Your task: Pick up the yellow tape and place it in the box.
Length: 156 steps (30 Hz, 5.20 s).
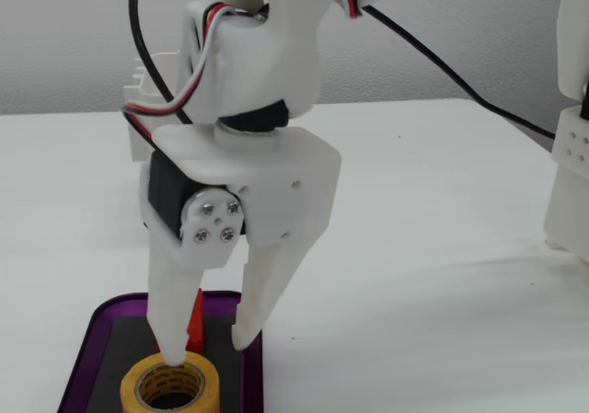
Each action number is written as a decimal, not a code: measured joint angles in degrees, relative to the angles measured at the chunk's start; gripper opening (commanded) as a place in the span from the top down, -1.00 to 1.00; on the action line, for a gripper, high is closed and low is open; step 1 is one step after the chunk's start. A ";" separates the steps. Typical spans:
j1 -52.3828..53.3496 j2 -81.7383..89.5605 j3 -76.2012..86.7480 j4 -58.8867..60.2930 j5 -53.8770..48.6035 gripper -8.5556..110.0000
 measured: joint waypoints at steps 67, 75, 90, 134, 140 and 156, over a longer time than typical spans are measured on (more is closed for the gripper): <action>21.71 119.79 104.41 1.23 6.50 0.86; 21.71 119.79 104.41 1.23 6.50 0.86; 21.71 119.79 104.41 1.23 6.50 0.86; 21.71 119.79 104.41 1.23 6.50 0.86; 21.71 119.79 104.41 1.23 6.50 0.86; 21.71 119.79 104.41 1.23 6.50 0.86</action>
